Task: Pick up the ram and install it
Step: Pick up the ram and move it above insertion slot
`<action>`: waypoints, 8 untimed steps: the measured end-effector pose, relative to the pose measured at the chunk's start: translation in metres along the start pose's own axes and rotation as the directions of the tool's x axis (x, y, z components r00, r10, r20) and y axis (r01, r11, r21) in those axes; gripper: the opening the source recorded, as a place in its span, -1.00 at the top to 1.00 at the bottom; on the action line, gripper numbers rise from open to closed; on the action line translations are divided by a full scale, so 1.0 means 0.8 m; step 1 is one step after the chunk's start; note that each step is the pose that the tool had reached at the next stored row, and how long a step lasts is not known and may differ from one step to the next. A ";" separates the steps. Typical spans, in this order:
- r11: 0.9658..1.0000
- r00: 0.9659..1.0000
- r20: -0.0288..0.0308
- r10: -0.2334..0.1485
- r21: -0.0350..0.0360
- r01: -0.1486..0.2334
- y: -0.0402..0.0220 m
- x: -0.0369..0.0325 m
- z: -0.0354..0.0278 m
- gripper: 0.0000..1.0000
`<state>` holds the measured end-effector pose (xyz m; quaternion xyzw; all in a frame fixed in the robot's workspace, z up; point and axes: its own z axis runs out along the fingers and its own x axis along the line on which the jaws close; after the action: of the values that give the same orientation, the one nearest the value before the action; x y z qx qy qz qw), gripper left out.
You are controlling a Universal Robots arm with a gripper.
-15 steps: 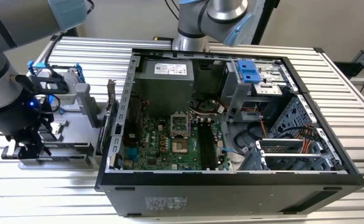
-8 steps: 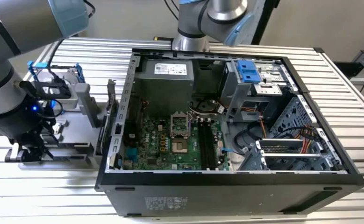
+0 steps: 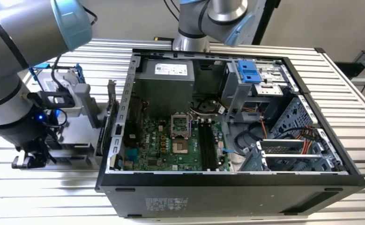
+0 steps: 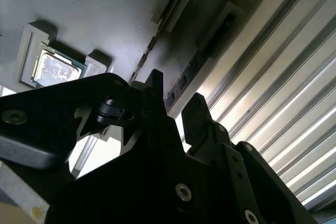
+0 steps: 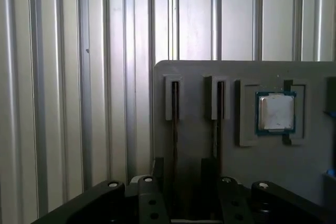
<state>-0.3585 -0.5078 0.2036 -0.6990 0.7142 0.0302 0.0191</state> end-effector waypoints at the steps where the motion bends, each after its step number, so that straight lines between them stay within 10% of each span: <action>1: 1.000 1.000 0.000 0.000 0.000 0.000 0.0000 0.0005 0.0019 -1.00; 8: 1.000 1.000 0.000 0.000 -0.002 0.000 -0.0002 0.0027 0.0145 -1.00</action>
<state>-0.3586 -0.5091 0.1919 -0.6989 0.7143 0.0309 0.0184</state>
